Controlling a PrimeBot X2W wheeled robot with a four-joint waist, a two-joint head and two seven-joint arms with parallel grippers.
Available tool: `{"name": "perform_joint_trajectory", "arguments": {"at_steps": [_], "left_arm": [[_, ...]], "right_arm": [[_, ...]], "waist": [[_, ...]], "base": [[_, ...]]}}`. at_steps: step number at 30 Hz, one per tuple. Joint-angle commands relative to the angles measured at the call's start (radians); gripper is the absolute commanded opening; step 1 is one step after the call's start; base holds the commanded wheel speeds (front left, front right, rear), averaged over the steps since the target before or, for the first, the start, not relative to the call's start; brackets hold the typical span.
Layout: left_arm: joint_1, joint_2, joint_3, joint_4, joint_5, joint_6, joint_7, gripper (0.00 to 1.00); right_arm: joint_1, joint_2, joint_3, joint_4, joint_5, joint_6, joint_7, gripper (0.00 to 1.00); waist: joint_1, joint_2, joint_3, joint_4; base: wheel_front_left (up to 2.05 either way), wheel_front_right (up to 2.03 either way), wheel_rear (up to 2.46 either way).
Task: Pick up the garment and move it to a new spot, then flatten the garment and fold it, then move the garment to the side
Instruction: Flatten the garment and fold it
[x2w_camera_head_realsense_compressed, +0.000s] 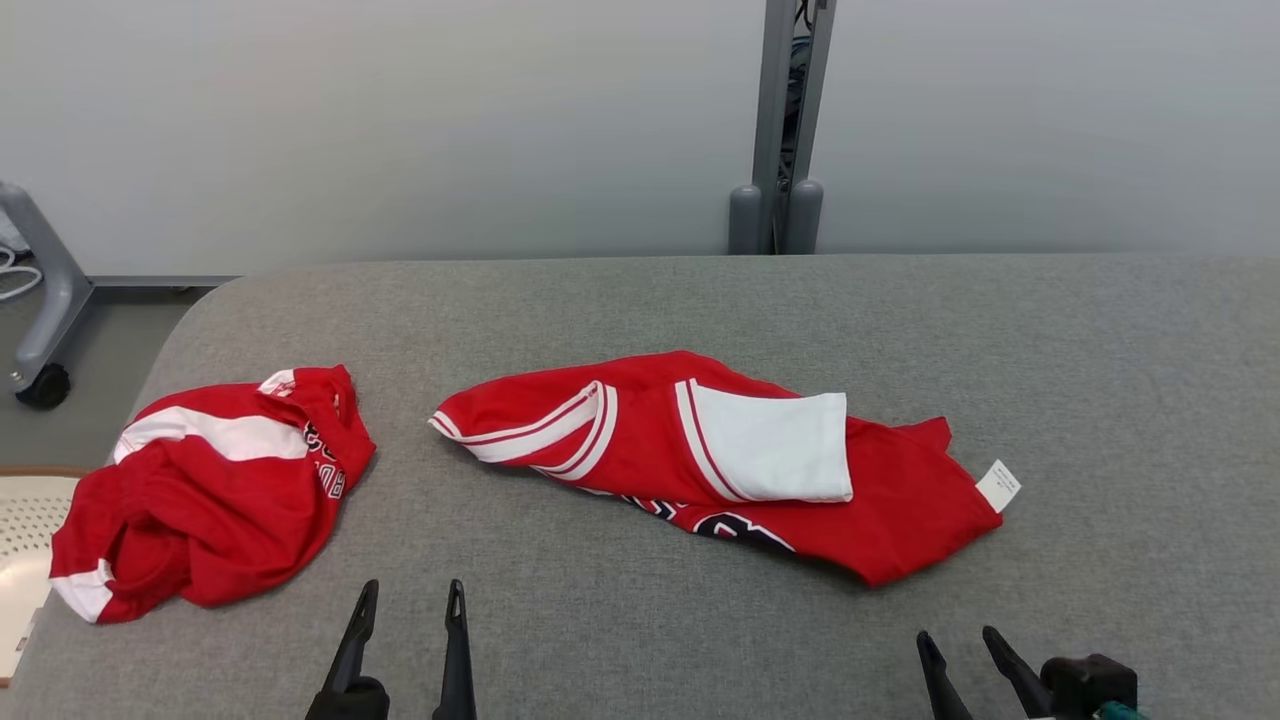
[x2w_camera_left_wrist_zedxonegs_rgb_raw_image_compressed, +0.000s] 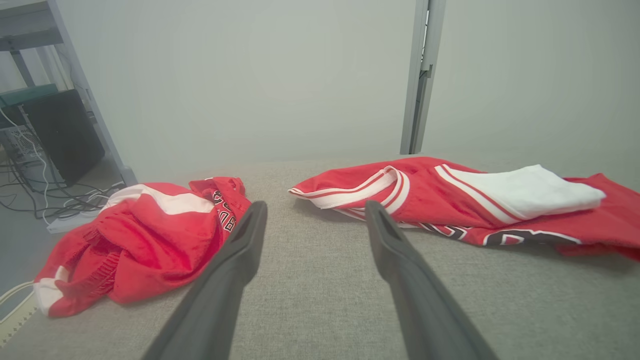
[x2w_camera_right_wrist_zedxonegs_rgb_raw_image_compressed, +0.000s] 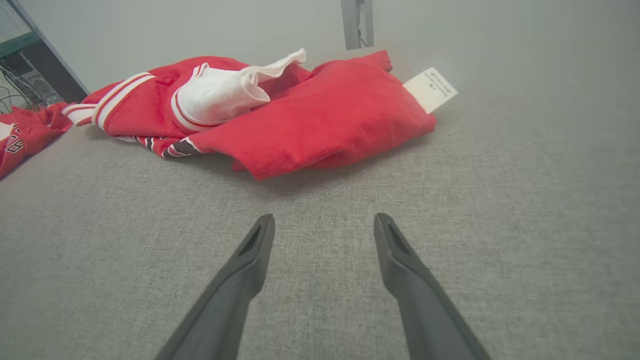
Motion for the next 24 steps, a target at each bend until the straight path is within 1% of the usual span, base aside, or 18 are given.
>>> {"name": "perform_joint_trajectory", "arguments": {"at_steps": [1, 7, 12, 17, 24], "left_arm": [[-0.023, -0.001, 0.0, 0.004, 0.01, -0.011, -0.004, 1.0], [-0.027, -0.004, 0.008, 0.016, 0.022, -0.035, -0.004, 1.0], [-0.042, -0.007, 0.013, 0.019, 0.027, -0.045, -0.004, 1.0], [-0.058, -0.01, 0.009, 0.022, 0.034, -0.057, -0.004, 1.0], [-0.086, -0.014, 0.0, 0.024, 0.043, -0.068, -0.004, 1.0]], "right_arm": [[-0.034, -0.005, 0.001, 0.03, 0.008, 0.0, -0.001, 1.0], [-0.129, -0.006, 0.023, 0.137, 0.053, 0.0, -0.001, 1.0], [-0.169, -0.006, 0.033, 0.198, 0.09, 0.0, -0.001, 1.0], [-0.216, -0.006, -0.014, 0.243, 0.11, 0.0, -0.001, 1.0], [-0.295, -0.007, -0.094, 0.339, 0.161, 0.0, -0.001, 1.0]], "waist": [[0.0, 0.0, 0.01, 0.017], [0.0, 0.0, 0.023, 0.067], [0.0, 0.0, 0.034, 0.1], [0.0, 0.0, 0.056, 0.133], [0.0, 0.0, 0.094, 0.16]], "base": [[0.0, 0.0, 0.0], [0.0, 0.0, 0.0], [0.0, 0.0, 0.0], [0.0, 0.0, 0.0], [0.0, 0.0, 0.0]]}}
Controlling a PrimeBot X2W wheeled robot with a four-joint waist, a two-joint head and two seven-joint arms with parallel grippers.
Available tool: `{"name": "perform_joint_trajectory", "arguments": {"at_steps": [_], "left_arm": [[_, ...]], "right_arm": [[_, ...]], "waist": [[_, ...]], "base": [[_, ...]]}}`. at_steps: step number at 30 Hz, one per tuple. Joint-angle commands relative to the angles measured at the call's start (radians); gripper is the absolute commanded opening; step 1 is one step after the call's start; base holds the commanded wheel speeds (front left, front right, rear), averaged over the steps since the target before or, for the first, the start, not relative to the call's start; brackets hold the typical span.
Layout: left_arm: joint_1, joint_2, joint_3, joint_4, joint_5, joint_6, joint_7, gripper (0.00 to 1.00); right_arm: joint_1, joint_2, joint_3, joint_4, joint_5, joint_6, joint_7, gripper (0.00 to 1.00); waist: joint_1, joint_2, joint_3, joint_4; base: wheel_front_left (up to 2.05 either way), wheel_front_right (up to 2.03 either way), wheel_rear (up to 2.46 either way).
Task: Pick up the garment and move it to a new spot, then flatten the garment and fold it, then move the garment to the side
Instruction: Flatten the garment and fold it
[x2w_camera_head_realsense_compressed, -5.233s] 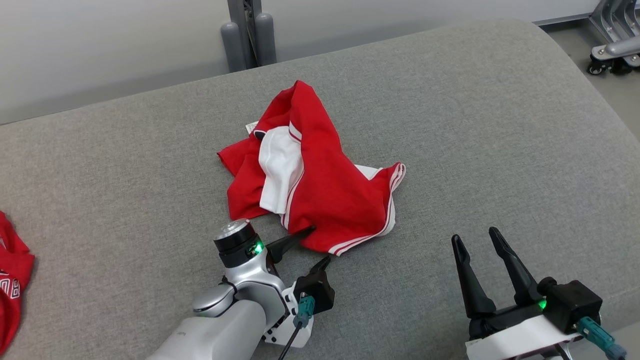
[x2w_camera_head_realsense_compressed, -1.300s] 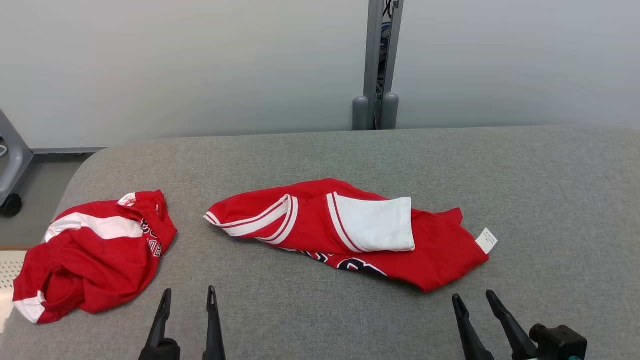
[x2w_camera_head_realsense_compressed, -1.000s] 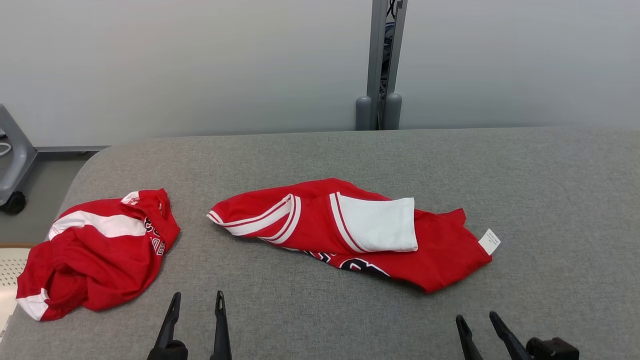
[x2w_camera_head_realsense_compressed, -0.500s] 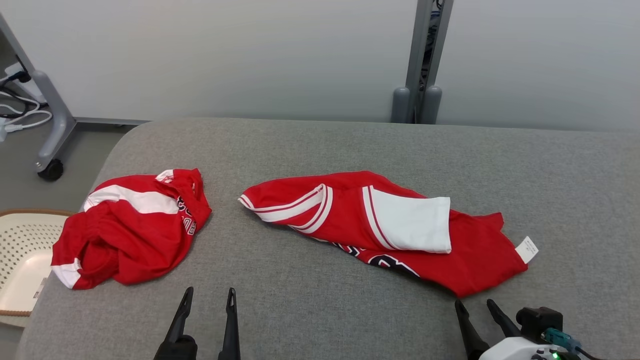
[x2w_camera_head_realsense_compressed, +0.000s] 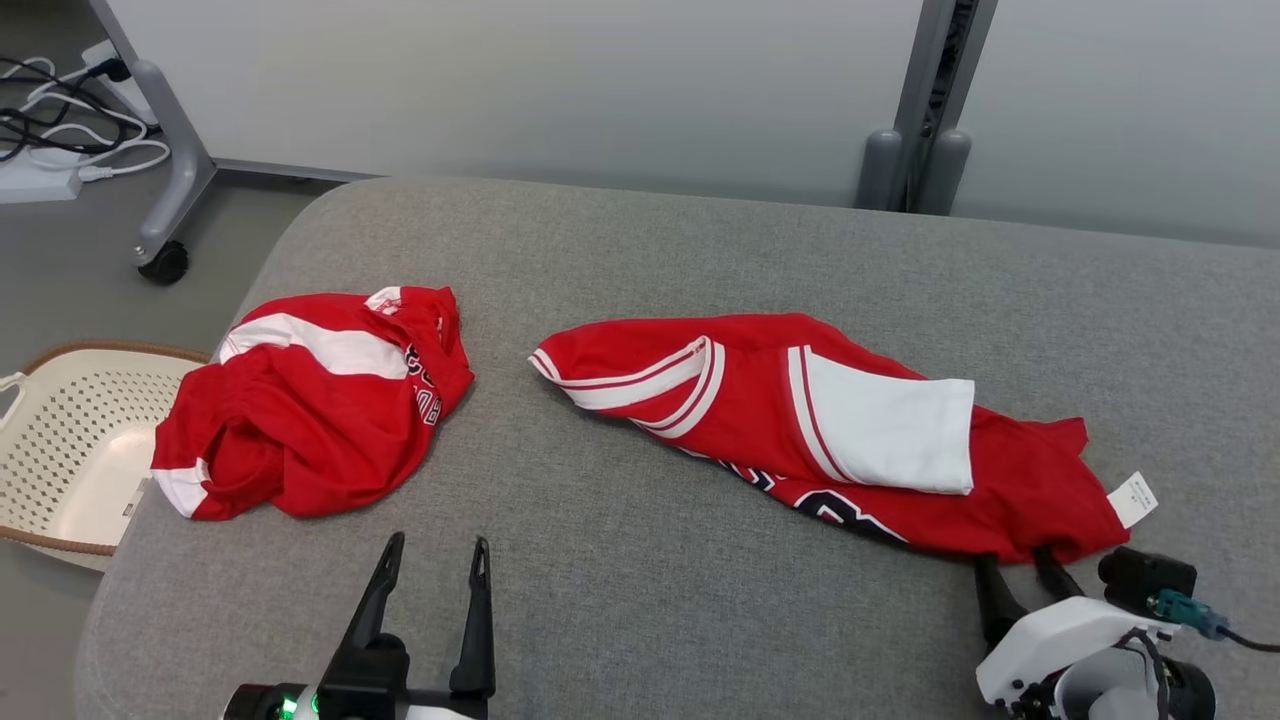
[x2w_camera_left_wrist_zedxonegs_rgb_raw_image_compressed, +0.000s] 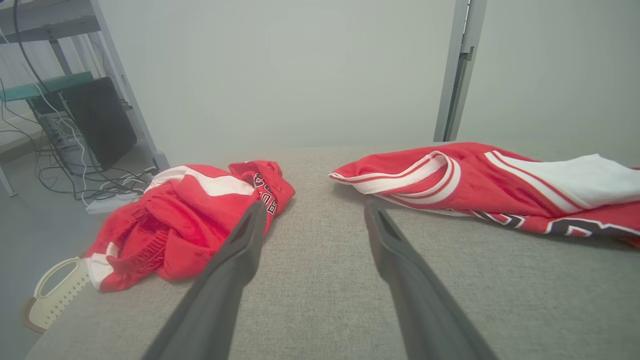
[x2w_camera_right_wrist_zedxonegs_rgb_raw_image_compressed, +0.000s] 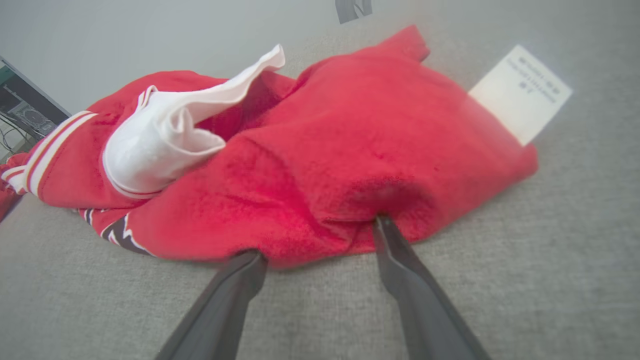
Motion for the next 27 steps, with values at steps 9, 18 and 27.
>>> {"name": "perform_joint_trajectory", "arguments": {"at_steps": [9, 18, 27], "left_arm": [[-0.037, 0.001, 0.009, 0.001, 0.011, -0.009, -0.004, 1.0], [-0.04, 0.0, -0.003, 0.001, -0.022, 0.001, -0.004, 1.0], [-0.051, 0.0, -0.017, 0.012, -0.053, 0.014, -0.004, 1.0]], "right_arm": [[-0.039, -0.009, -0.102, 0.015, -0.124, 0.0, -0.001, 0.0], [0.021, -0.009, -0.164, -0.218, -0.524, 0.0, -0.001, 0.0], [0.008, -0.026, -0.12, -0.459, -0.898, 0.0, -0.001, 0.0]], "waist": [[0.0, -0.0001, 0.021, -0.027], [0.0, -0.0001, 0.017, -0.12], [0.0, -0.0001, 0.008, -0.19]], "base": [[0.0, 0.0, 0.0], [0.0, 0.0, 0.0], [0.0, 0.0, 0.0]]}}
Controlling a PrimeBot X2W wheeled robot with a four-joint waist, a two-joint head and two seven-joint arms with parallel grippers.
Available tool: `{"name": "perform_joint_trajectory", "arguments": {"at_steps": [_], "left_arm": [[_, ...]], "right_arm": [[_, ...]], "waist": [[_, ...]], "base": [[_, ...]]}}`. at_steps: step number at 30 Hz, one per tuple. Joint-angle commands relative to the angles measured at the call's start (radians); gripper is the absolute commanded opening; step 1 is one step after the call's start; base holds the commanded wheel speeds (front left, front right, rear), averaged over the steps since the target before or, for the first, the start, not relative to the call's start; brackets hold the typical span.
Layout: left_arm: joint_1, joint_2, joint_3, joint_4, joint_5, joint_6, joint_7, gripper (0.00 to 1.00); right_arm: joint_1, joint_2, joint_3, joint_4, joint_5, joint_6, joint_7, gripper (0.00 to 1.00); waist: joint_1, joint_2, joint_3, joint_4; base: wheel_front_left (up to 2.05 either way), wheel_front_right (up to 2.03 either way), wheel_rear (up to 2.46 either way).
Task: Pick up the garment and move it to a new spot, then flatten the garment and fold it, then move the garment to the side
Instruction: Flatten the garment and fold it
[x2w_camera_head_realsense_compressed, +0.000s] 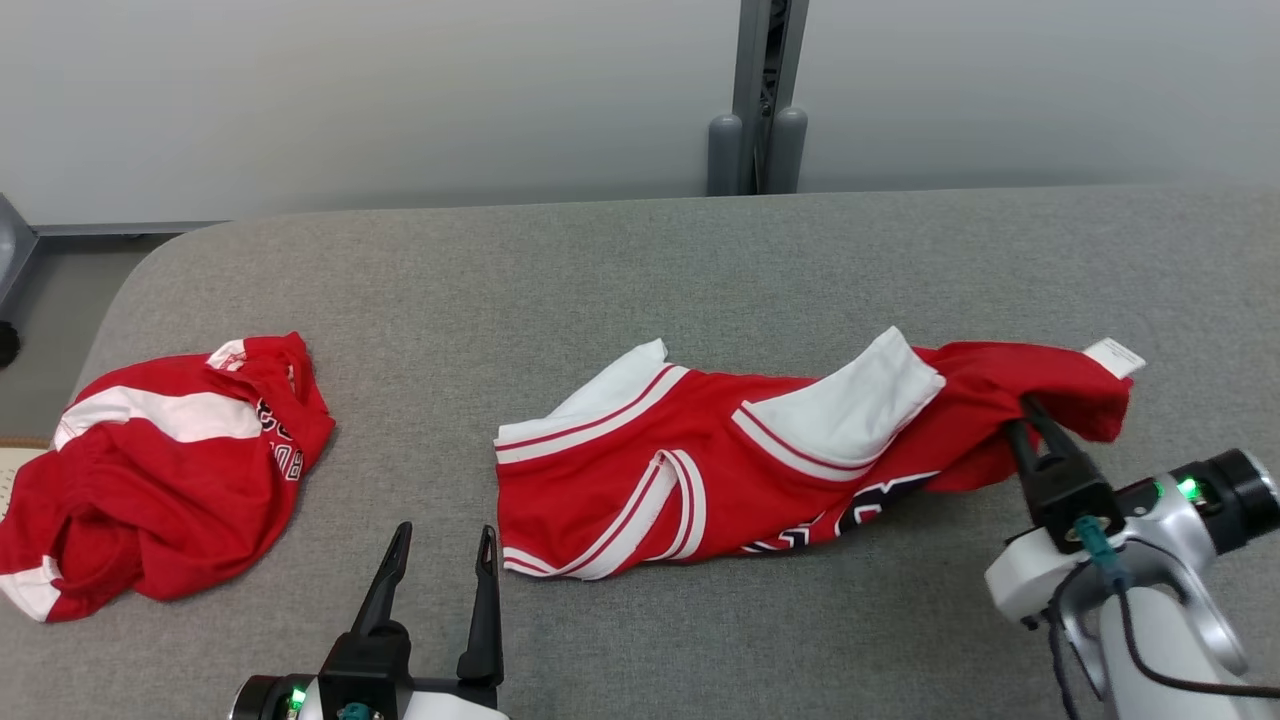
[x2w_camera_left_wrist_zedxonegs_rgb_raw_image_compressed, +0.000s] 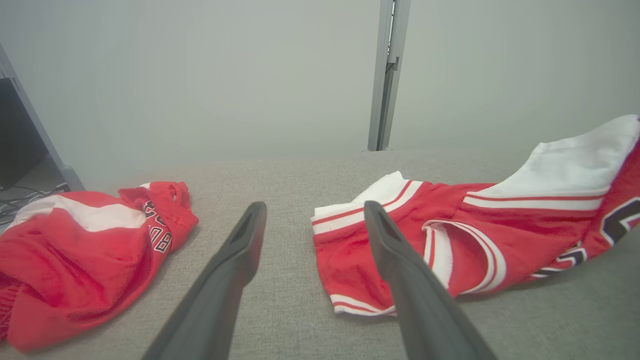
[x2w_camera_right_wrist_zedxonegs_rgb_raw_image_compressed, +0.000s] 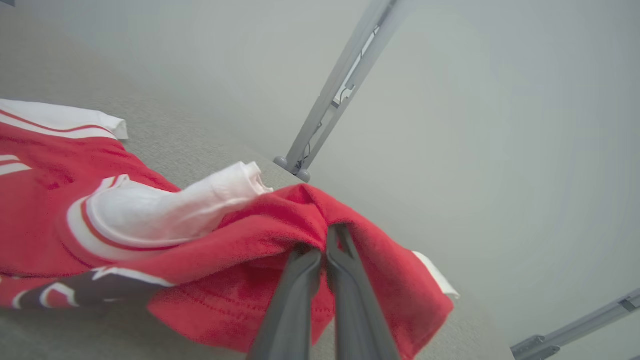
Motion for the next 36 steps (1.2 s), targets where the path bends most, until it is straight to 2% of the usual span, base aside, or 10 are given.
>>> {"name": "perform_joint_trajectory", "arguments": {"at_steps": [1, 4, 5, 6, 7, 12, 21, 28, 36], "left_arm": [[-0.017, 0.003, 0.004, 0.007, -0.005, 0.0, -0.004, 1.0], [-0.023, 0.004, 0.0, 0.013, -0.005, -0.008, -0.004, 1.0], [-0.025, 0.003, -0.002, 0.014, -0.004, -0.008, -0.004, 1.0], [-0.026, 0.003, -0.005, 0.016, -0.002, -0.011, -0.004, 1.0], [-0.026, 0.003, -0.006, 0.018, 0.0, -0.014, -0.004, 1.0], [-0.04, 0.003, -0.004, 0.022, 0.018, -0.031, -0.004, 1.0], [-0.041, 0.003, 0.005, 0.025, 0.031, -0.052, -0.004, 1.0], [-0.037, 0.003, 0.009, 0.017, 0.033, -0.051, -0.004, 1.0], [-0.031, 0.003, 0.008, 0.02, 0.036, -0.059, -0.004, 1.0]], "right_arm": [[-0.009, 0.004, 0.078, -0.006, 0.014, 0.0, -0.001, 0.0], [-0.015, 0.004, 0.12, 0.016, 0.047, 0.0, -0.001, 0.0], [-0.02, 0.007, 0.13, 0.029, 0.065, 0.0, -0.001, 0.36], [-0.027, 0.012, 0.147, 0.031, 0.078, 0.0, -0.001, 0.89], [-0.029, 0.017, 0.168, 0.03, 0.101, 0.0, -0.001, 1.0], [-0.007, 0.018, 0.329, -0.043, 0.294, 0.0, -0.001, 1.0], [0.102, 0.021, 0.373, -0.211, 0.467, 0.0, -0.001, 1.0], [0.222, 0.021, 0.241, -0.215, 0.631, 0.0, -0.001, 1.0], [0.269, 0.021, 0.058, -0.106, 0.662, 0.0, -0.001, 1.0]], "waist": [[0.0, 0.0, -0.004, -0.022], [0.0, 0.0, -0.004, -0.028], [0.0, 0.0, -0.004, -0.03], [0.0, 0.0, -0.003, -0.031], [0.0, 0.0, -0.002, -0.033], [0.0, 0.0, 0.011, -0.044], [0.0, 0.0, 0.03, -0.073], [0.0, 0.0, 0.026, -0.095], [0.0, 0.0, 0.015, -0.102]], "base": [[0.0, 0.0, 0.0], [0.0, 0.0, 0.0], [0.0, 0.0, 0.0], [0.0, 0.0, 0.0], [0.0, 0.0, 0.0], [0.0, 0.0, 0.0], [0.0, 0.0, 0.0], [0.0, 0.0, 0.0], [0.0, 0.0, 0.0]]}}
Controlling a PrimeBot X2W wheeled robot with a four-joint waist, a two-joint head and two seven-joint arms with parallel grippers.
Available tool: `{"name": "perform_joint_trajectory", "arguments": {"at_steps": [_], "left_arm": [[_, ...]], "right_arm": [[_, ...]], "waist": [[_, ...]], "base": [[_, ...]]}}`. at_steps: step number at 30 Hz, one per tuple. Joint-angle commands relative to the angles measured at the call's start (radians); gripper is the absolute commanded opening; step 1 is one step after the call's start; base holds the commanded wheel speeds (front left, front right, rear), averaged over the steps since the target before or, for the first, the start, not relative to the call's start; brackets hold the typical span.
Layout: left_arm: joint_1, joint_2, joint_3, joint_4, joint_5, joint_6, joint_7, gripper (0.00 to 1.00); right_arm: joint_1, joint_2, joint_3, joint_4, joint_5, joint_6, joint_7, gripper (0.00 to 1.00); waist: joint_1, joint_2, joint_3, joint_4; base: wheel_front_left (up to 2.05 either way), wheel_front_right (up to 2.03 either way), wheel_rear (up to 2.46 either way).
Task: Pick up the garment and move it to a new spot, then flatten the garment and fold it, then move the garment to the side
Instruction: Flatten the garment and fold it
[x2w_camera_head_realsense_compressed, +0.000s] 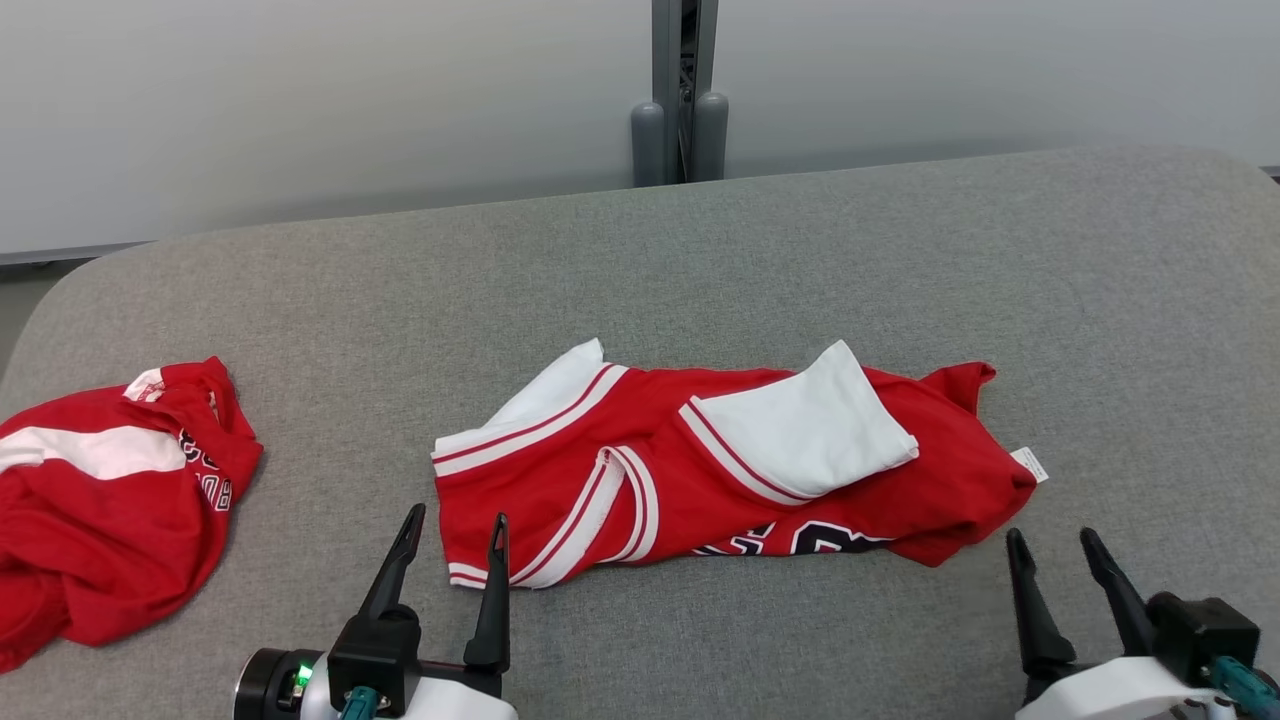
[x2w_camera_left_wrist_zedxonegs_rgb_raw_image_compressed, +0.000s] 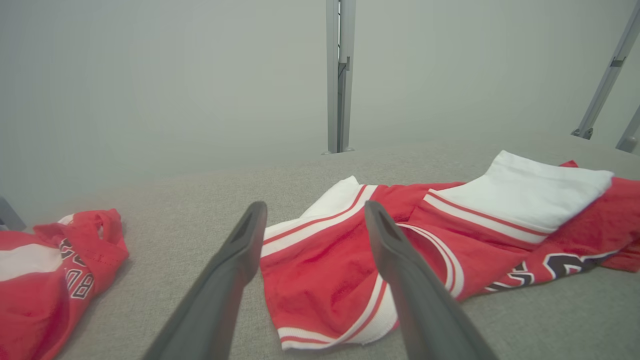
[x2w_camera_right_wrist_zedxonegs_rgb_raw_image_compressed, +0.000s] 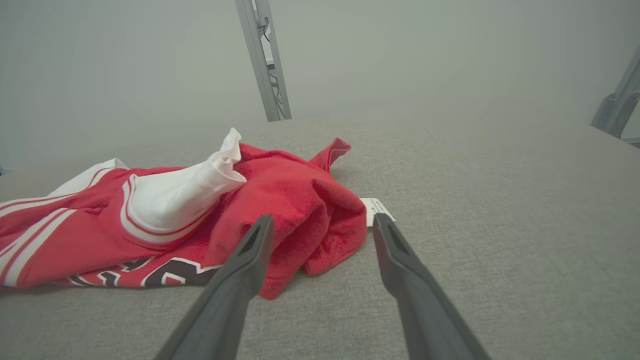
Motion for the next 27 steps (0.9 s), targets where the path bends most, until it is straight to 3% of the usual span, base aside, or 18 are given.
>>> {"name": "perform_joint_trajectory", "arguments": {"at_steps": [1, 11, 20, 22, 25, 26, 27], "left_arm": [[0.002, 0.003, 0.003, -0.001, 0.004, -0.007, -0.004, 1.0], [-0.002, 0.004, -0.004, 0.007, 0.016, -0.017, -0.004, 1.0], [-0.015, 0.004, -0.008, 0.013, 0.022, -0.024, -0.004, 1.0], [-0.017, 0.003, -0.01, 0.013, 0.022, -0.024, -0.004, 1.0], [-0.022, 0.003, -0.012, 0.012, 0.024, -0.022, -0.004, 1.0], [-0.023, 0.004, -0.013, 0.012, 0.025, -0.021, -0.004, 1.0], [-0.024, 0.003, -0.013, 0.011, 0.024, -0.021, -0.004, 1.0]], "right_arm": [[-0.003, -0.007, -0.027, 0.025, 0.006, 0.0, -0.001, 1.0], [-0.142, -0.006, -0.078, 0.318, 0.027, 0.0, -0.001, 1.0], [-0.237, -0.007, -0.05, 0.473, 0.069, 0.0, -0.001, 1.0], [-0.258, -0.007, -0.032, 0.508, 0.078, 0.0, -0.001, 0.82], [-0.277, -0.006, -0.015, 0.546, 0.073, 0.0, -0.001, 0.16], [-0.282, -0.005, -0.013, 0.557, 0.075, 0.0, 0.0, 0.0], [-0.286, -0.005, -0.015, 0.564, 0.072, 0.0, 0.0, 0.0]], "waist": [[0.0, 0.0, 0.0, 0.001], [0.0, 0.0, 0.005, 0.026], [0.0, 0.0, 0.015, 0.066], [0.0, 0.0, 0.018, 0.075], [0.0, 0.0, 0.024, 0.086], [0.0, 0.0, 0.026, 0.09], [0.0, 0.0, 0.029, 0.093]], "base": [[0.0, 0.0, 0.0], [0.0, 0.0, 0.0], [0.0, 0.0, 0.0], [0.0, 0.0, 0.0], [0.0, 0.0, 0.0], [0.0, 0.0, 0.0], [0.0, 0.0, 0.0]]}}
